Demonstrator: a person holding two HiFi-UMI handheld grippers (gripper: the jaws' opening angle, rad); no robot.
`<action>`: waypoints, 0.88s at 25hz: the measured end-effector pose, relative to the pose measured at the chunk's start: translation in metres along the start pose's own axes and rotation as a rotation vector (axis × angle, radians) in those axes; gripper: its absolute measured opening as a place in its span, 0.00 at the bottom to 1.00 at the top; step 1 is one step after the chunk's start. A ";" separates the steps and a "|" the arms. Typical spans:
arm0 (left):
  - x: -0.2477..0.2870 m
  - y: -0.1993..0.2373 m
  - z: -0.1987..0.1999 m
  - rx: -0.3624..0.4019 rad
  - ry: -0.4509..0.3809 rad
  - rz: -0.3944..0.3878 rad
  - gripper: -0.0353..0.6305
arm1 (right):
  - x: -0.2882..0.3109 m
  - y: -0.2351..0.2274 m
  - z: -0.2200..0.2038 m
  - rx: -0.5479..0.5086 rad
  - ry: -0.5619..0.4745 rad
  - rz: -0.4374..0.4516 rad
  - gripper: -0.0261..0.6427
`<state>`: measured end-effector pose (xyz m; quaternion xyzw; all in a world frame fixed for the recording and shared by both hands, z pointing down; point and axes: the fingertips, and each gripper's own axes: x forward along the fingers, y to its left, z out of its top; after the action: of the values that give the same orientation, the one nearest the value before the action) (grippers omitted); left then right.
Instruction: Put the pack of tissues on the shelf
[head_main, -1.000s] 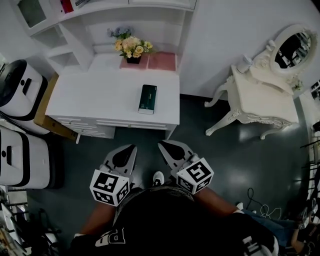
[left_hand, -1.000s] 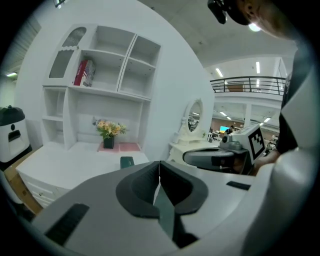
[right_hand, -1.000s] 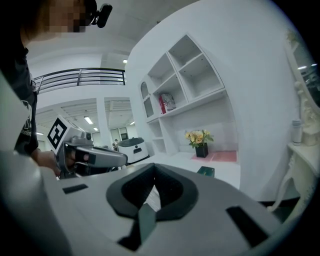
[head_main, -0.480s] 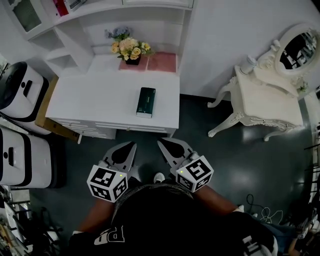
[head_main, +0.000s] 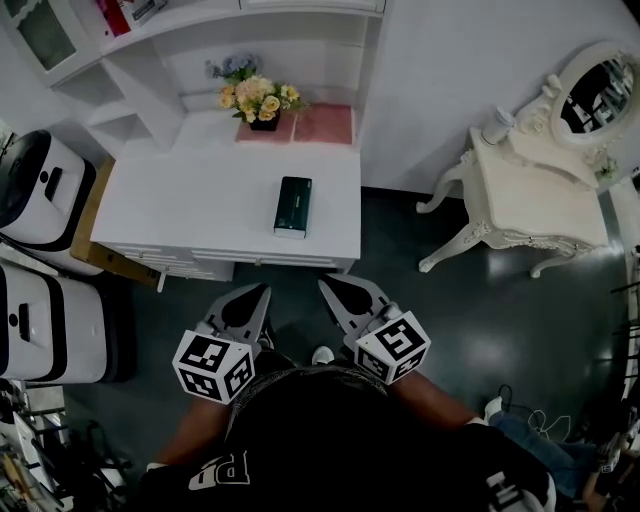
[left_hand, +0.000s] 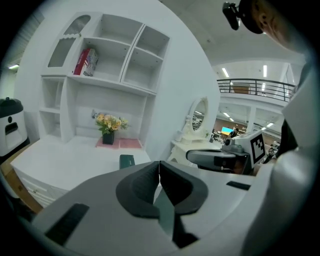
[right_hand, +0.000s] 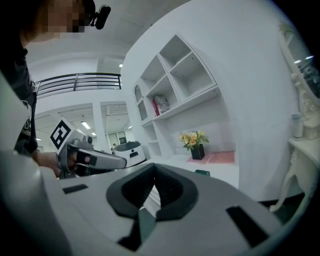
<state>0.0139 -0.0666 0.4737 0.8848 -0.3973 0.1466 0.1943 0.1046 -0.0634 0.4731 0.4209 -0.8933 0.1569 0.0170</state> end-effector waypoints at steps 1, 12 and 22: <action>0.002 0.003 0.001 0.008 0.001 -0.002 0.08 | 0.002 -0.001 0.002 -0.003 -0.006 -0.005 0.05; 0.023 0.053 0.025 0.096 -0.007 -0.038 0.08 | 0.044 -0.014 0.002 0.003 0.026 -0.087 0.05; 0.050 0.120 0.048 0.091 0.005 -0.085 0.08 | 0.097 -0.040 0.009 -0.027 0.064 -0.198 0.05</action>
<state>-0.0399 -0.1940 0.4796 0.9084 -0.3518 0.1583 0.1610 0.0729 -0.1621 0.4910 0.5016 -0.8484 0.1557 0.0665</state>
